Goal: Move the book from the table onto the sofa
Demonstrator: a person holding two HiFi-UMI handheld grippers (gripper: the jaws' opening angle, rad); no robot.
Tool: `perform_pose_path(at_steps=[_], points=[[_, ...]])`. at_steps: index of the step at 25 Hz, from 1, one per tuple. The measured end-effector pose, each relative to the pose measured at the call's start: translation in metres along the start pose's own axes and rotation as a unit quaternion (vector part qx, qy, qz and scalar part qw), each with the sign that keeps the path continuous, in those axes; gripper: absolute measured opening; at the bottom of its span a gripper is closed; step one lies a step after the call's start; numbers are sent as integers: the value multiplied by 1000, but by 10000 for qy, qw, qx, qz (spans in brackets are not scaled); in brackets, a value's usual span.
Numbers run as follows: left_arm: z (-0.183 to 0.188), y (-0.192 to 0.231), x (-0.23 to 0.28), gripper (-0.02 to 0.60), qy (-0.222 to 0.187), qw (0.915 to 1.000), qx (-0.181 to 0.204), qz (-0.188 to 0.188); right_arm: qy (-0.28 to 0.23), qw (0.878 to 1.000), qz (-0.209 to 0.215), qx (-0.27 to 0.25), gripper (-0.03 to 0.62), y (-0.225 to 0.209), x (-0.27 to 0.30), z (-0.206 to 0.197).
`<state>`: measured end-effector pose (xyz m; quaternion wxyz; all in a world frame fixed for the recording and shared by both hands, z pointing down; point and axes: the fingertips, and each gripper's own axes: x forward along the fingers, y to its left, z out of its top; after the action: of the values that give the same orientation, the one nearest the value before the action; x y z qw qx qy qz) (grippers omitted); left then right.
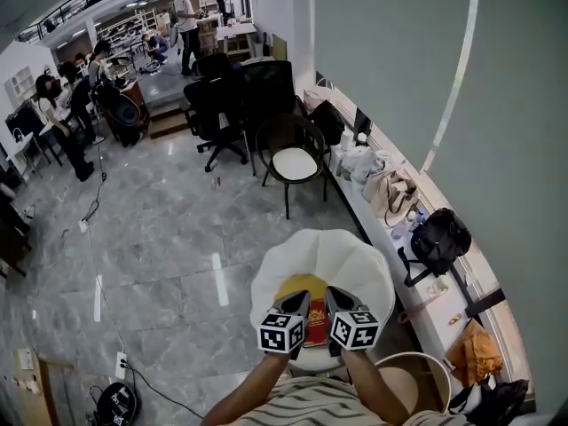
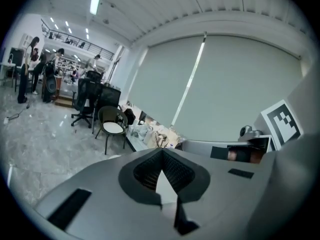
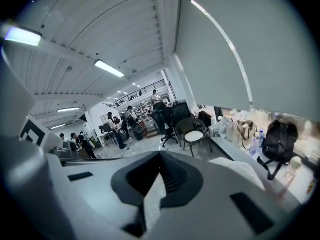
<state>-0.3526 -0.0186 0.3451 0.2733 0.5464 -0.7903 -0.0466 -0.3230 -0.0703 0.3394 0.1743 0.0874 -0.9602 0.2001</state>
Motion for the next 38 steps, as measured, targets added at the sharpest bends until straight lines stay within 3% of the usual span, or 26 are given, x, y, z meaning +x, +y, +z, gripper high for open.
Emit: perform_pose_path(at_steps=[11,20,28,38], points=[[63,-11,-16,5,-844,9950,518,153,-672,9959,346,-496,14,37,-1,59],[95,-19,-28,5,-1377,9883,632,191,-1141,9899,439,-719,14,50,-10,93],[112,-17,-38,5,-1635,9827,830,265,-1409,9857,439,-810,14,55,-12,108],[111,-16,-31,5,-1633,9825,849,270,-1378,9866,327,-814,14,44,-10,105]])
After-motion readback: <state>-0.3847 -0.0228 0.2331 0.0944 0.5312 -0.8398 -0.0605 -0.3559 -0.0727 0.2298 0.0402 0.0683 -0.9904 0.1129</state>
